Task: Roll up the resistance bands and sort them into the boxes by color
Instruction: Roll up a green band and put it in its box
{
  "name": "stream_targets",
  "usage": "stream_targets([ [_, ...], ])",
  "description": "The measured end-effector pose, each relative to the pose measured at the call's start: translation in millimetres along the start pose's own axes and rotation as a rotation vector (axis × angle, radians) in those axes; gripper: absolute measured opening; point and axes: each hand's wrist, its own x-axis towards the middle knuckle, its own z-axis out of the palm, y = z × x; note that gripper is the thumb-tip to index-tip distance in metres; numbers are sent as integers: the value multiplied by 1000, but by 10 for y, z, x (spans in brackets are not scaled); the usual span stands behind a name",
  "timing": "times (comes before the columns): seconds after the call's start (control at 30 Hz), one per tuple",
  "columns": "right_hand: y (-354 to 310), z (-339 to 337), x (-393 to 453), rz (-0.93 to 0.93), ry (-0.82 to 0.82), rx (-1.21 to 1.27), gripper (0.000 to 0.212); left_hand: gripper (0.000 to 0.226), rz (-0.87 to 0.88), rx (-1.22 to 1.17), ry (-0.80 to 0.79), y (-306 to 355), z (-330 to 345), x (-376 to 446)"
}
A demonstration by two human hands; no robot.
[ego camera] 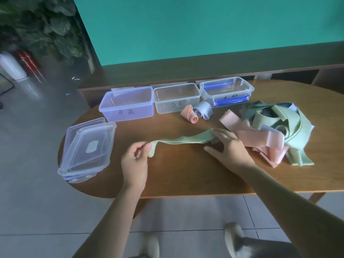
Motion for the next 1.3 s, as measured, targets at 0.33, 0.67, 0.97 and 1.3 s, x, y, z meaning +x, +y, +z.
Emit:
stream_targets([
  [0.33,1,8,-41,14,70,70,29,15,-109,-108,0,25,-24,0],
  [0.67,32,-23,46,83,131,145,26,17,-117,-23,-115,-38,-139,65],
  [0.97,-93,-347,-104,133,71,272,10,8,-104,60,-186,320,-387,208],
  [1.3,-426,-879,-186,261,-203,457,9,15,58,240,-222,859,-532,329],
])
